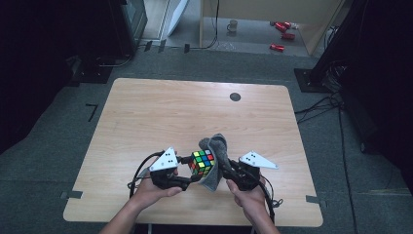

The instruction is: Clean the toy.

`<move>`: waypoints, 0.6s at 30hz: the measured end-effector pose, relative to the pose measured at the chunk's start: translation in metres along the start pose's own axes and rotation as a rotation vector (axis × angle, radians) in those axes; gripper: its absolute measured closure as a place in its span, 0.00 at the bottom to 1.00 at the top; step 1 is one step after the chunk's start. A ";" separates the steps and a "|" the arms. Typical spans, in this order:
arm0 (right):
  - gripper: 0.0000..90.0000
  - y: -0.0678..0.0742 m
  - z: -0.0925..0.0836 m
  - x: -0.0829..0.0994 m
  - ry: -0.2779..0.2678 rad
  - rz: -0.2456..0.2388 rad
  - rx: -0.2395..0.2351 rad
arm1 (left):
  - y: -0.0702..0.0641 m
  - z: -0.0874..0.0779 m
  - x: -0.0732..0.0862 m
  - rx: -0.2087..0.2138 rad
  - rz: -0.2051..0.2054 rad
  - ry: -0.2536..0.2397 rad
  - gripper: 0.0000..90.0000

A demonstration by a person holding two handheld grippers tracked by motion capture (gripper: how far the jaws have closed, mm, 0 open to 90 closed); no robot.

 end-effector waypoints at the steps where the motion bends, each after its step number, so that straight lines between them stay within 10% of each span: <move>1: 0.84 0.000 0.002 0.003 0.011 -0.009 0.004 | -0.001 0.000 -0.001 0.003 -0.002 -0.005 0.40; 6: 0.84 0.007 0.011 0.015 0.068 -0.032 -0.006 | 0.001 -0.006 -0.005 0.023 -0.017 -0.024 0.40; 12: 0.84 0.003 0.000 -0.002 -0.013 -0.002 0.001 | 0.000 0.000 0.000 0.018 -0.010 0.001 0.40; 18: 0.85 0.006 0.013 0.018 0.075 -0.020 0.000 | 0.000 -0.006 -0.007 0.029 -0.047 -0.042 0.40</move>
Point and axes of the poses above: each handheld gripper's, and its own axes: z roughly forward along the jaws, x roughly out of its underside, y roughly to its left, the point moved 6 cm from there along z, roughly forward along the jaws, and after that the axes turned 9 degrees about -z, right-handed, at the moved point
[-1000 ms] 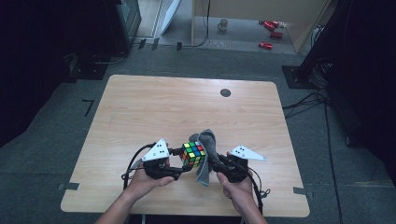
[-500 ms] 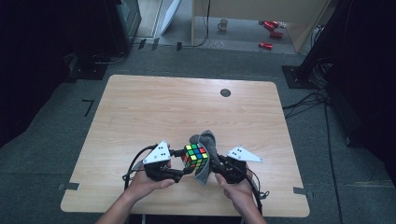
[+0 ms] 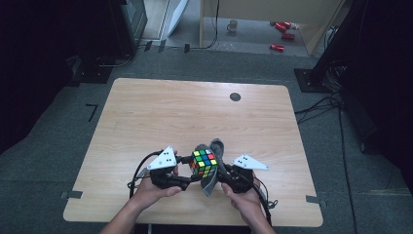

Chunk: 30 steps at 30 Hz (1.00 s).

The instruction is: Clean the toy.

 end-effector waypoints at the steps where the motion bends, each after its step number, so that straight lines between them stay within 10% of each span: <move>1: 0.84 0.002 0.002 0.002 0.010 -0.003 -0.010 | 0.002 -0.003 -0.003 -0.001 -0.022 -0.020 0.40; 7: 0.84 0.016 0.012 0.013 0.037 -0.002 -0.092 | 0.016 -0.020 -0.016 -0.037 -0.108 -0.134 0.40; 12: 0.84 0.039 0.017 0.012 0.011 -0.037 -0.177 | 0.011 -0.014 -0.013 -0.033 -0.111 -0.127 0.40; 19: 0.85 0.025 0.003 -0.002 -0.096 0.018 -0.114 | 0.006 -0.009 -0.013 -0.008 -0.120 -0.128 0.40; 30: 0.85 0.033 0.001 -0.005 -0.086 -0.023 -0.127 | 0.005 -0.008 -0.013 -0.036 -0.103 -0.139 0.40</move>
Point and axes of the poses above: each handheld gripper's, and its own axes: z roughly forward along the jaws, x roughly out of its underside, y roughly to its left, the point moved 6 cm from there along z, roughly forward along the jaws, and after that the axes turned 9 degrees about -z, right-handed, at the moved point
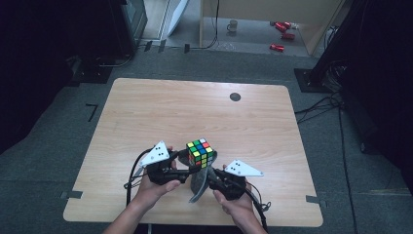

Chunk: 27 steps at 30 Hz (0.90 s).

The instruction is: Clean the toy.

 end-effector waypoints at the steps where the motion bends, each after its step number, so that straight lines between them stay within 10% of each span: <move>1: 0.85 -0.006 -0.002 0.000 -0.002 0.019 0.019 | 0.001 -0.001 0.000 0.000 -0.005 -0.004 0.40; 4: 0.85 -0.014 -0.004 -0.002 -0.016 0.056 0.041 | 0.000 0.000 -0.001 -0.002 -0.003 -0.007 0.40; 10: 0.85 0.013 0.006 0.002 0.022 -0.024 -0.033 | -0.002 0.004 0.003 -0.001 0.000 0.007 0.40; 17: 0.85 -0.013 -0.005 -0.004 -0.003 0.042 0.043 | -0.002 0.000 -0.001 0.010 -0.019 -0.012 0.40; 23: 0.85 0.013 0.009 0.003 0.037 -0.010 -0.019 | -0.007 0.007 0.005 0.002 0.005 0.019 0.40; 27: 0.85 -0.001 0.002 -0.001 0.018 0.032 0.012 | -0.006 0.003 0.002 0.011 -0.008 0.000 0.40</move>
Point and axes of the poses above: each handheld gripper's, and its own axes: z roughly forward along the jaws, x roughly out of its underside, y roughly to its left, the point moved 6 cm from there along z, roughly forward along the jaws, and after that the axes turned 9 degrees about -z, right-handed, at the moved point
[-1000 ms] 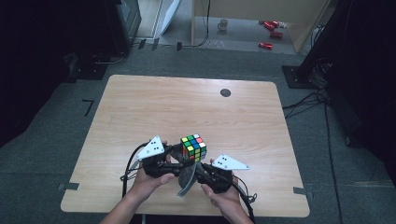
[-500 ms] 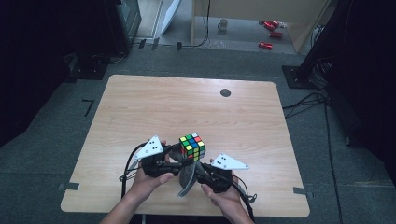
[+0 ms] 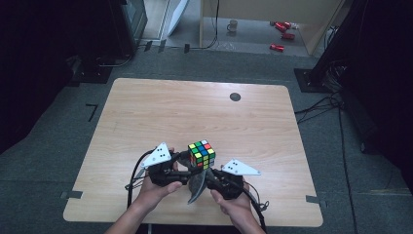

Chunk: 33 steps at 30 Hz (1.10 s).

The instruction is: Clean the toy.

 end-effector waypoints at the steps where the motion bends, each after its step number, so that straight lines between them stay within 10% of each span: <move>1: 0.85 -0.007 -0.003 -0.001 -0.008 0.020 0.017 | 0.000 -0.001 -0.001 -0.003 0.001 -0.003 0.40; 12: 0.85 0.011 0.006 0.004 0.007 0.022 -0.044 | -0.002 0.003 0.003 -0.003 0.013 0.011 0.40; 17: 0.85 -0.014 -0.004 0.000 -0.032 0.098 0.016 | -0.001 0.000 0.000 0.004 0.010 -0.002 0.40; 23: 0.85 0.010 0.006 0.005 0.015 0.032 -0.048 | 0.000 0.002 0.004 -0.005 0.014 0.023 0.40; 33: 0.85 -0.011 0.000 0.003 -0.002 0.099 0.012 | 0.001 0.003 0.003 -0.004 0.007 0.018 0.40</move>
Point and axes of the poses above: each handheld gripper's, and its own axes: z roughly forward along the jaws, x roughly out of its underside, y roughly to its left, the point moved 6 cm from there along z, roughly forward along the jaws, and after that the axes turned 9 degrees about -z, right-handed, at the moved point
